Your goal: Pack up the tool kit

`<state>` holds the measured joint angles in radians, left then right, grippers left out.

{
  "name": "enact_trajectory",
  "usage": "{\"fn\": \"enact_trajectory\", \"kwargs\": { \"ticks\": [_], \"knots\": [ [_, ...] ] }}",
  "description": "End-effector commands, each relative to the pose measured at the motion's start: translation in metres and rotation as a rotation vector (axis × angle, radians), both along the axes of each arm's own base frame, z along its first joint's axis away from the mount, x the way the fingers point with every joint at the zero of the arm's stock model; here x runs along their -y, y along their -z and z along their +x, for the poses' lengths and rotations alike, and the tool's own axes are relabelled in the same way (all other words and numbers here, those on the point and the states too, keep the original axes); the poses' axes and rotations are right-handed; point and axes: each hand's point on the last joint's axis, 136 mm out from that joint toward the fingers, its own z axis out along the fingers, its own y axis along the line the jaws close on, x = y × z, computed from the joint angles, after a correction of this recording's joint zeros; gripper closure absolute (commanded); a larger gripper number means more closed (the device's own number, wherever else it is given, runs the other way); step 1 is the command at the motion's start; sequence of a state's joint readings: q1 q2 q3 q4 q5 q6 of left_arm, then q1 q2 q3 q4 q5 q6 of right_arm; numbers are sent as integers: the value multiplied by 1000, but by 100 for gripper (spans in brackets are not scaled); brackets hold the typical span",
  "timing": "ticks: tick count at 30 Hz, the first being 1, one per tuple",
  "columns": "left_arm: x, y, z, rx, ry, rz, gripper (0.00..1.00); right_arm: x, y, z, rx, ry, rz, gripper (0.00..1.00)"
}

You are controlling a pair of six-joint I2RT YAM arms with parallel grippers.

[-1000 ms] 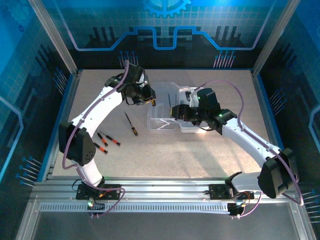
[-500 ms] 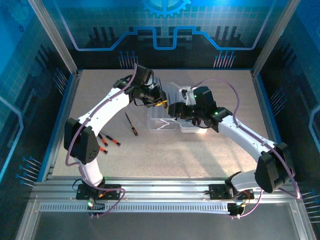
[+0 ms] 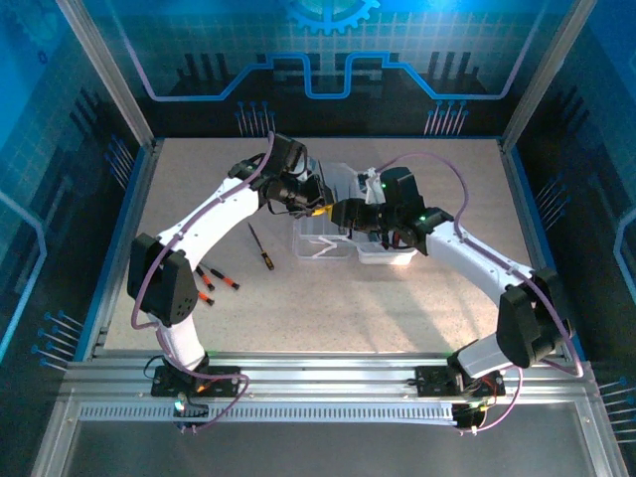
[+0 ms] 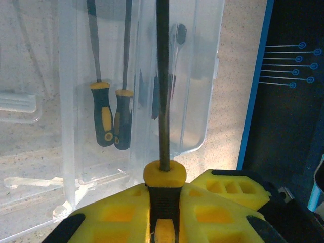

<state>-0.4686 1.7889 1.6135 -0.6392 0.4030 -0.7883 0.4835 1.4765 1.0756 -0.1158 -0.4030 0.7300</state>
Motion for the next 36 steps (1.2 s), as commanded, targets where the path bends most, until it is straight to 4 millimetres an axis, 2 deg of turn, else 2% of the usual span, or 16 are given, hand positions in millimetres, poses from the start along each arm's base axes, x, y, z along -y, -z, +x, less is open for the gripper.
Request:
{"fn": "enact_trajectory", "kwargs": {
  "ticks": [1,5,11,14,16,20,23,27,30,33,36],
  "knots": [
    [8,-3,-6,-13,19,-38,83,-5,-12,11,17,-1,41,55],
    [9,-4,-6,-14,19,-45,83,-8,-12,16,13,-6,57,61],
    [10,-1,-7,-20,21,-42,83,-10,-12,21,0,0,67,83],
    [9,0,-8,-20,22,-40,81,-8,-11,20,1,8,60,89],
    [9,0,-7,-17,22,-36,73,-6,-11,19,6,19,56,90],
    [-1,-7,-3,4,9,-17,39,2,-9,16,11,35,49,91],
    [-21,-28,3,64,-28,-19,18,12,-5,13,9,54,47,90],
    [-57,-47,13,120,-104,-22,1,28,5,12,-3,91,32,90],
    [-89,-43,17,113,-190,4,1,42,17,13,-26,121,17,90],
    [-124,-26,17,60,-297,43,1,54,29,14,-49,148,-1,90],
    [-146,-8,15,14,-367,57,1,64,44,15,-86,169,-24,90]
  ]
}}
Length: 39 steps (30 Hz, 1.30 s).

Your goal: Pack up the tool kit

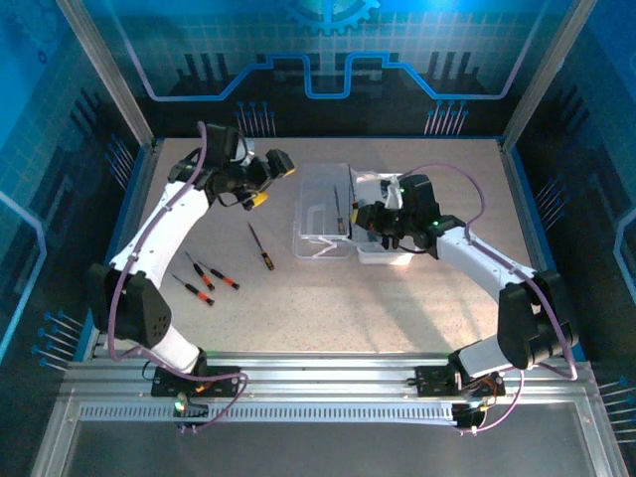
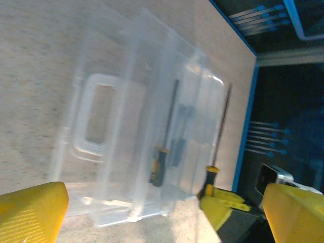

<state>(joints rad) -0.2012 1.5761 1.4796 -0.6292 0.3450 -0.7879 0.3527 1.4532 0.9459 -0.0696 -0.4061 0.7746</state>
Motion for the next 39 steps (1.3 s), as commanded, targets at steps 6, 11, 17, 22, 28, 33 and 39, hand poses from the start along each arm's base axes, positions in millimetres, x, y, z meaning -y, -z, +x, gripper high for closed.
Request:
{"fn": "enact_trajectory", "kwargs": {
  "ticks": [6,11,17,22,28,33,39],
  "knots": [
    [-27,52,-13,-128,-83,33,1,17,25,3,-34,41,-58,89],
    [-31,70,-12,-164,-87,68,1,20,42,7,-77,70,-82,89],
    [-31,83,-13,-192,-76,75,1,17,56,11,-118,66,-93,89],
    [-32,87,-13,-196,-77,75,1,15,62,13,-138,66,-93,88],
    [-30,90,-13,-208,-71,73,1,9,63,16,-154,56,-65,84],
    [-31,88,-13,-205,-69,74,1,9,56,18,-147,63,-53,76],
    [-33,86,-14,-198,-73,76,1,8,44,19,-129,58,-50,74]
  ]
}}
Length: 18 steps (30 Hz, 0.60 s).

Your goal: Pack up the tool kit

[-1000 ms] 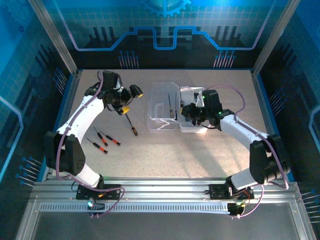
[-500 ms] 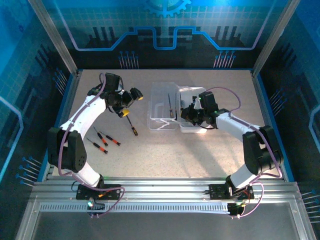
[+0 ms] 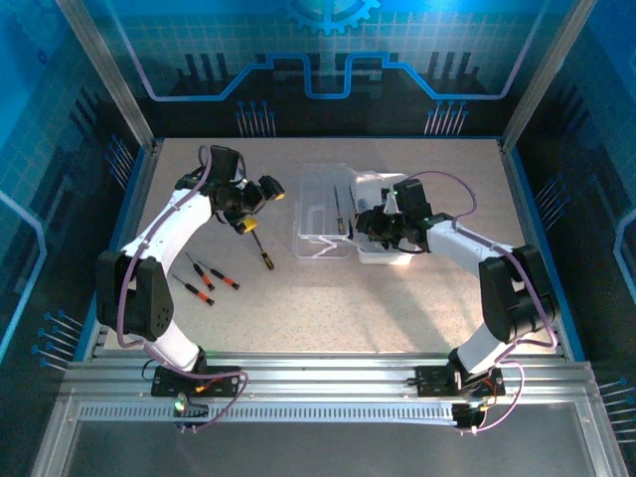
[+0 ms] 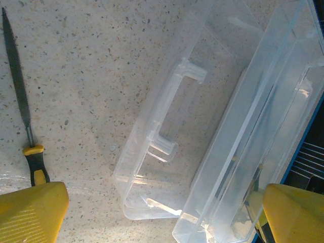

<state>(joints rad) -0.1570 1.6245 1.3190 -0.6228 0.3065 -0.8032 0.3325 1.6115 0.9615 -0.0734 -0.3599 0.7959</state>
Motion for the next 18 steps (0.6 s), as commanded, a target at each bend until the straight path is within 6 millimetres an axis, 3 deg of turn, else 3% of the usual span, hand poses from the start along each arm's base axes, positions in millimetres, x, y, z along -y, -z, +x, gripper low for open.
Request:
{"fn": "enact_trajectory", "kwargs": {
  "ticks": [1,11,16,18],
  "knots": [
    [-6,2,-2,3,8,17,1,-3,-17,3,15,-7,22,74],
    [-14,6,-7,1,18,69,1,4,-45,-3,77,11,13,63],
    [-22,22,-14,-18,59,143,1,12,-66,-8,132,19,-15,63],
    [-25,32,-19,-60,73,167,8,14,-76,-12,158,15,-19,63]
  ]
}}
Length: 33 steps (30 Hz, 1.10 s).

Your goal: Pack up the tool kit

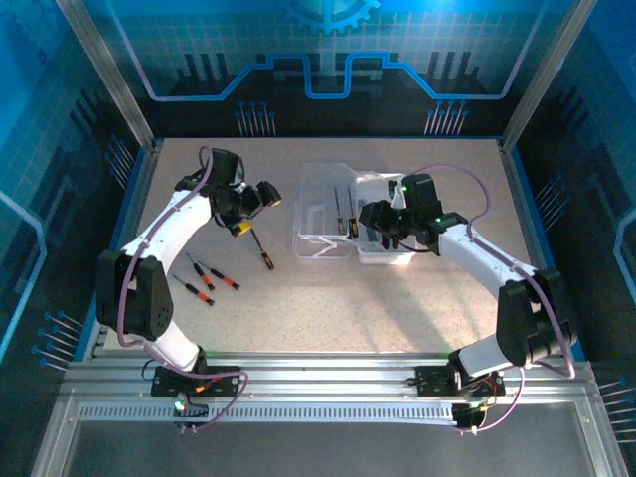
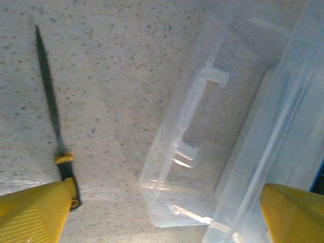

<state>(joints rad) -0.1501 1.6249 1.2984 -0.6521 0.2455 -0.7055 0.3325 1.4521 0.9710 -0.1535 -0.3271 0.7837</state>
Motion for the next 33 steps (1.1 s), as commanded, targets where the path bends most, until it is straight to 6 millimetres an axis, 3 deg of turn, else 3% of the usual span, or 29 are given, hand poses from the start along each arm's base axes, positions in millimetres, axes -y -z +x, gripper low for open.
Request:
{"fn": "enact_trajectory", "kwargs": {
  "ticks": [1,7,10,20,33],
  "knots": [
    [-12,23,-14,-74,38,84,13,6,-31,-4,77,-6,-20,63],
    [-20,53,-28,-182,73,212,43,15,-58,-17,141,-22,-2,62],
    [-17,71,-34,-241,90,257,51,20,-62,-20,152,-18,-9,61],
    [-2,105,-46,-337,122,336,53,23,-43,-24,116,-10,14,61],
    [-1,126,-52,-381,126,365,56,30,-38,-27,114,-1,28,57]
  ]
}}
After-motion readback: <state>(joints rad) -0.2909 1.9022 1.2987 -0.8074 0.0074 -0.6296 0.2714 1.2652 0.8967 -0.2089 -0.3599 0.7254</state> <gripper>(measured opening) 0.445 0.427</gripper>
